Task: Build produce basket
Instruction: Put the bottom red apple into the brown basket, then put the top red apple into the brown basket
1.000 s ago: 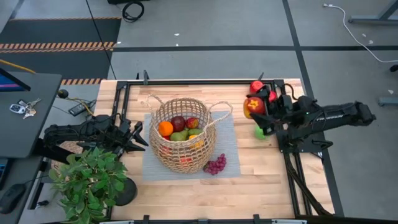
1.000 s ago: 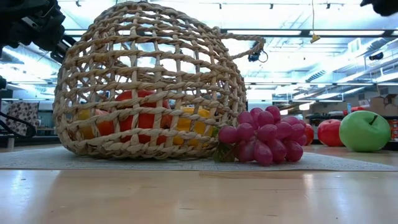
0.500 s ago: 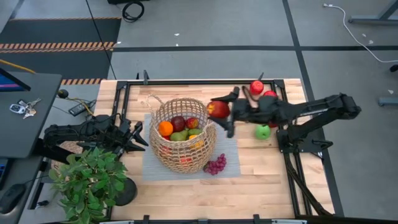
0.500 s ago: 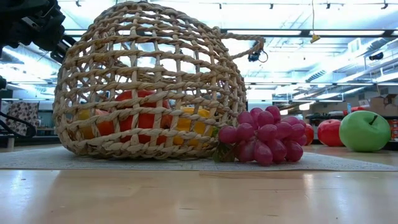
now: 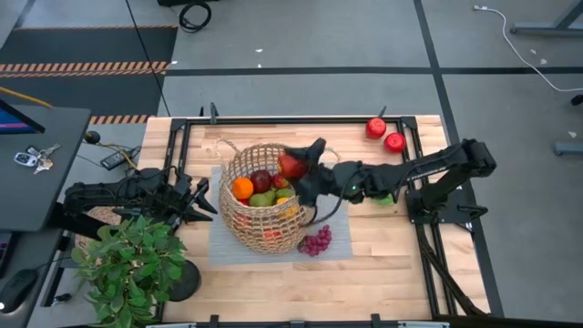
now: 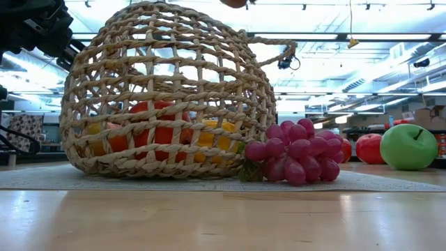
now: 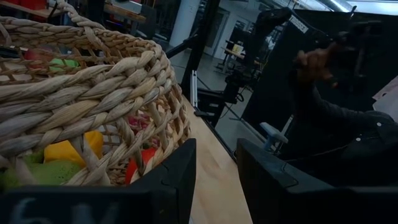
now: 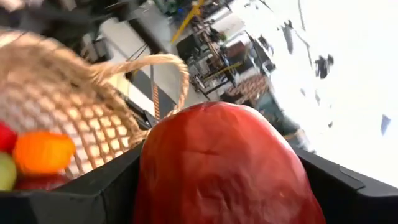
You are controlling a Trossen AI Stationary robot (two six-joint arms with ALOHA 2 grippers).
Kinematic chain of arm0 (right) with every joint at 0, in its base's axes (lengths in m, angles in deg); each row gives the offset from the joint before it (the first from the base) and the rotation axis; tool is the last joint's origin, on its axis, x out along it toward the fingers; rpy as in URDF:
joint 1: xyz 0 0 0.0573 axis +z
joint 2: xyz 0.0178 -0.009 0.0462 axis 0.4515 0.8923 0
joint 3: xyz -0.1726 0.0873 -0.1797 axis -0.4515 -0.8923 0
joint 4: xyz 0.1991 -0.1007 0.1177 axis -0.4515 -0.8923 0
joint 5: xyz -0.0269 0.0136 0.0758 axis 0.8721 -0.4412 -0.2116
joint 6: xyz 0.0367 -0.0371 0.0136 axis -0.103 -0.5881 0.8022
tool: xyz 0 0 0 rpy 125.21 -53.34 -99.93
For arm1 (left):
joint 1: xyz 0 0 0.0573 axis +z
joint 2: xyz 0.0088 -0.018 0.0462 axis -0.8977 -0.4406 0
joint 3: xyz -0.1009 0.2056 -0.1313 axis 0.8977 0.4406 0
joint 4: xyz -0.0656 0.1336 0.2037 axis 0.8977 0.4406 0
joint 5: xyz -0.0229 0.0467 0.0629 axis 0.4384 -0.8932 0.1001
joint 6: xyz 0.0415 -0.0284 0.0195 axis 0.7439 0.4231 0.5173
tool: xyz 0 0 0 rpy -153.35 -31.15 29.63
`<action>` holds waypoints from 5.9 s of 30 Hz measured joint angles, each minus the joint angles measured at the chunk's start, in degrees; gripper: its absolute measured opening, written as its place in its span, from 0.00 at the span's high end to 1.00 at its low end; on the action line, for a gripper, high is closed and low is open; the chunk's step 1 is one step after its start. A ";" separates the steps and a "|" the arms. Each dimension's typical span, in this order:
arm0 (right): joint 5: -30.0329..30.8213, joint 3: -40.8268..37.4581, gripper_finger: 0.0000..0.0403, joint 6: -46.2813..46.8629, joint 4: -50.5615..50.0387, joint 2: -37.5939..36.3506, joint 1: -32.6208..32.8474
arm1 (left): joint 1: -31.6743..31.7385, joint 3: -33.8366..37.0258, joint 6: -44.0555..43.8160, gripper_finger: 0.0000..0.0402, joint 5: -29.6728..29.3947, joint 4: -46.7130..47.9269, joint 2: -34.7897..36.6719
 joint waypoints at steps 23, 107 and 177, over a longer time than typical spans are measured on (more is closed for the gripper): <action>4.96 -0.02 0.18 10.85 4.36 2.09 1.85 | 0.01 0.01 0.02 0.70 0.01 -0.02 -0.01; -1.39 37.93 0.05 33.57 -41.82 24.25 -8.07 | 0.01 0.01 0.01 0.70 -0.01 0.00 -0.01; -33.23 -0.80 0.03 65.83 -62.67 13.99 -73.43 | 0.01 0.00 0.01 0.70 0.01 0.01 -0.01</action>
